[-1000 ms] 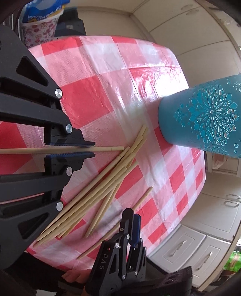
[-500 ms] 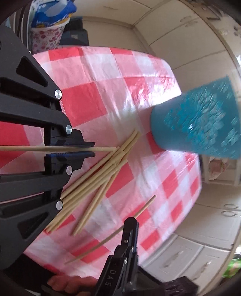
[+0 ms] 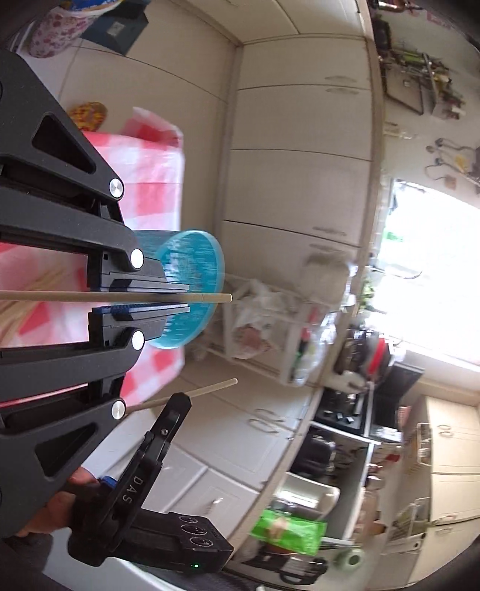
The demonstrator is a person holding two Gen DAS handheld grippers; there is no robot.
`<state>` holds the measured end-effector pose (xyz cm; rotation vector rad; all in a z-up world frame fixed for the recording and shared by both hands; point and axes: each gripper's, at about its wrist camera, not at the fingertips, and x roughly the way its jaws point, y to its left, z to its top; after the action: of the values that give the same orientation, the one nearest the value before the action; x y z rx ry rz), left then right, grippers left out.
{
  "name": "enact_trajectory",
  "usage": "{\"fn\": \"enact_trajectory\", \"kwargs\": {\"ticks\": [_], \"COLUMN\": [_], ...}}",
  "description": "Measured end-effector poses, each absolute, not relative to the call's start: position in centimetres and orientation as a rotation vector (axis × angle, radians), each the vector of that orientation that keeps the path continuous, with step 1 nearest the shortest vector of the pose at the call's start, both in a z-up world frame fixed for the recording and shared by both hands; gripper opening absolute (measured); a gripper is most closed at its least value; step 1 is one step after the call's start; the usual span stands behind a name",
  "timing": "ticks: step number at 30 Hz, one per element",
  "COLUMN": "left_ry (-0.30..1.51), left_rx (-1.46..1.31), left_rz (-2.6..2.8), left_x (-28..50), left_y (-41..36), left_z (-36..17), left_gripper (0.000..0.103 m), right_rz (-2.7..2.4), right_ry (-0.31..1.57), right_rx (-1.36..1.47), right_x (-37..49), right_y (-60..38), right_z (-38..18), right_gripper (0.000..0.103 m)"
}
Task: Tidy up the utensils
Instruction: 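Lift both chopsticks over the blue basket and open both tools to drop them in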
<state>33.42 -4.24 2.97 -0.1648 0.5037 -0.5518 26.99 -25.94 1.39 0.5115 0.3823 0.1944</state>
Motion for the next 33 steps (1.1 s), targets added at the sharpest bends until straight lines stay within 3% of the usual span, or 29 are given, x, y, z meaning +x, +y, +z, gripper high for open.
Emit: {"fn": "enact_trajectory", "kwargs": {"ticks": [9, 20, 26, 28, 30, 33], "left_ry": [0.316, 0.346, 0.42, 0.45, 0.474, 0.53], "left_rx": [-0.291, -0.367, -0.321, -0.306, -0.298, -0.267], "left_rz": [-0.485, -0.373, -0.355, -0.347, -0.337, -0.308], "left_x": [40.0, 44.7, 42.6, 41.2, 39.3, 35.6], "left_y": [-6.2, -7.2, -6.4, -5.8, -5.1, -3.7], "left_z": [8.1, 1.5, -0.5, -0.9, -1.1, -2.1], "left_gripper": [0.005, 0.005, 0.006, 0.011, 0.032, 0.053], "right_rz": [0.151, 0.104, 0.11, 0.108, 0.102, 0.11], "right_ry": [0.179, 0.346, 0.406, 0.414, 0.414, 0.472], "right_rx": [0.506, 0.392, 0.399, 0.405, 0.411, 0.385], "right_x": [34.9, 38.9, 36.6, 34.6, 32.0, 27.3], "right_y": [-25.3, -24.5, -25.1, -25.8, -26.5, -26.9], "right_z": [7.5, 1.1, -0.4, -0.4, -0.6, -2.2], "right_gripper": [0.006, 0.007, 0.019, 0.026, 0.035, 0.035]}}
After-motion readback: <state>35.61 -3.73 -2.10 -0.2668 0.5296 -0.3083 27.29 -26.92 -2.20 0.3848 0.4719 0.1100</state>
